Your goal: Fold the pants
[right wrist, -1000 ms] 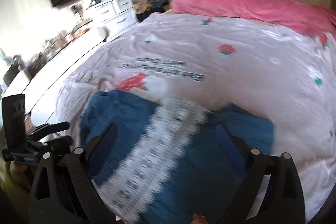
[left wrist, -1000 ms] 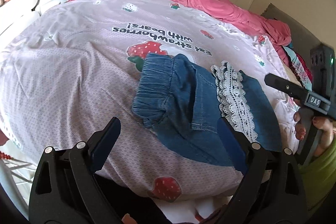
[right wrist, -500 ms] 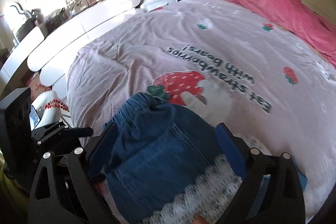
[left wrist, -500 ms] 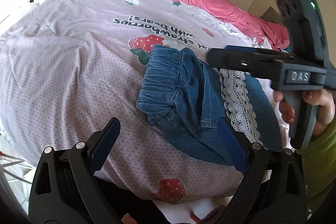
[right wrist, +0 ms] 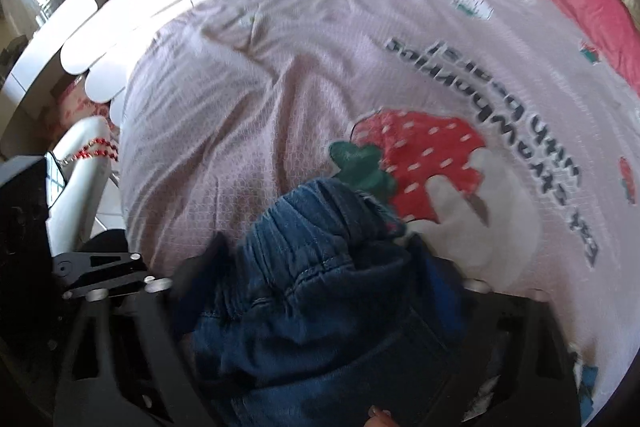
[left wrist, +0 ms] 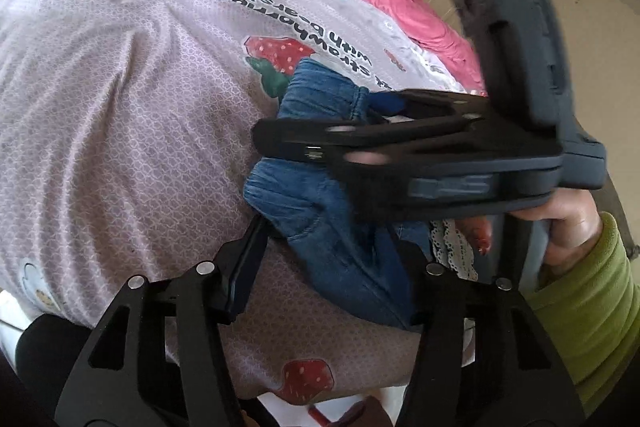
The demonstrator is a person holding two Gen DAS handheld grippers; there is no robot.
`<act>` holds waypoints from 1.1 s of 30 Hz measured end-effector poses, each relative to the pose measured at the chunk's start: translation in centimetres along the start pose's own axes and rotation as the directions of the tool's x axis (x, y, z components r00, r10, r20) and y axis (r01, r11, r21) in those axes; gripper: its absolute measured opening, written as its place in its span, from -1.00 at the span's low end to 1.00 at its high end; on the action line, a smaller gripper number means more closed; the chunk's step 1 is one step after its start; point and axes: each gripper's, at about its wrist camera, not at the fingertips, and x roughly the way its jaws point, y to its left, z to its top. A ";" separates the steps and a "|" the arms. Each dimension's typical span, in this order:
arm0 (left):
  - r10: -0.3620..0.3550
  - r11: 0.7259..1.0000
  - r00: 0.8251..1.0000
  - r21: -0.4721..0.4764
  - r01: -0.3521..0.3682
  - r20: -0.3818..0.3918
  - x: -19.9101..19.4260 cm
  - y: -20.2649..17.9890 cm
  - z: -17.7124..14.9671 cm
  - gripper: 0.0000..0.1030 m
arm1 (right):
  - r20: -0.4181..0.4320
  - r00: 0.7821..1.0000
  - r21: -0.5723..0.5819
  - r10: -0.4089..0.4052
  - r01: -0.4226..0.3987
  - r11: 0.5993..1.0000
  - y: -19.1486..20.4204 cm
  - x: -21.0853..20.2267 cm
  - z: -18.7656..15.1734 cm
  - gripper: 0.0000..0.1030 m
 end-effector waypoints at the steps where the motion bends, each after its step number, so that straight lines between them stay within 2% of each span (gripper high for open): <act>1: 0.003 1.000 1.000 0.001 -0.003 0.000 0.1 0.0 -0.1 -0.09 | -0.001 1.000 -0.006 -0.004 0.004 1.000 0.0 0.4 -0.1 0.33; 2: 0.004 1.000 1.000 0.001 -0.004 0.000 0.1 0.1 -0.1 -0.09 | 0.007 1.000 -0.010 -0.005 0.005 1.000 -0.1 0.4 -0.2 0.28; 4: -0.001 1.000 1.000 0.000 0.001 -0.002 0.1 0.1 -0.1 0.03 | 0.033 0.999 0.010 0.013 -0.014 1.000 -0.6 -0.1 -0.4 0.01; 7: -0.009 1.000 1.000 0.021 0.010 -0.023 0.2 -0.6 -0.2 0.37 | 0.100 0.992 0.076 0.081 -0.089 0.993 -2.2 -2.2 -1.1 -0.30; 9: 0.021 0.998 0.999 0.061 -0.019 -0.027 0.3 -1.8 -0.4 0.49 | 0.148 0.981 0.104 0.125 -0.141 0.985 -3.2 -4.0 -1.9 -0.34; 12: 0.010 0.998 0.999 0.060 -0.007 -0.044 0.6 -2.6 -0.2 0.51 | 0.204 0.965 0.130 0.162 -0.191 0.973 -4.3 -6.5 -3.3 -0.36; 14: -0.052 0.998 0.996 0.038 0.055 -0.073 1.0 -3.4 0.2 0.51 | 0.239 0.956 0.141 0.172 -0.209 0.968 -4.9 -8.3 -4.3 -0.36; 17: -0.151 0.988 0.982 0.012 0.153 -0.113 1.5 -5.1 0.7 0.51 | 0.280 0.944 0.146 0.173 -0.220 0.965 -5.4 -10.6 -5.8 -0.36; 23: -0.156 0.982 0.982 0.089 0.166 -0.110 1.1 -9.6 1.0 0.51 | 0.348 0.925 0.191 0.152 -0.229 0.954 -7.4 -14.1 -9.4 -0.35; 26: -0.159 0.977 0.980 0.124 0.173 -0.119 0.9 -11.5 0.4 0.51 | 0.370 0.916 0.217 0.151 -0.244 0.945 -8.4 -15.0 -11.0 -0.24; 28: -0.169 0.970 0.976 0.152 0.189 -0.137 1.2 -13.1 -0.1 0.51 | 0.398 0.905 0.247 0.149 -0.262 0.933 -9.4 -16.0 -12.7 -0.05; 30: -0.197 0.953 0.964 0.194 0.230 -0.178 1.3 -14.6 -1.1 0.51 | 0.433 0.891 0.280 0.135 -0.276 0.920 -10.6 -17.0 -14.5 0.01; 33: -0.212 0.912 0.942 0.294 0.287 -0.262 1.9 -16.9 -3.1 0.51 | 0.453 0.889 0.357 0.065 -0.248 0.901 -12.7 -18.2 -18.1 0.02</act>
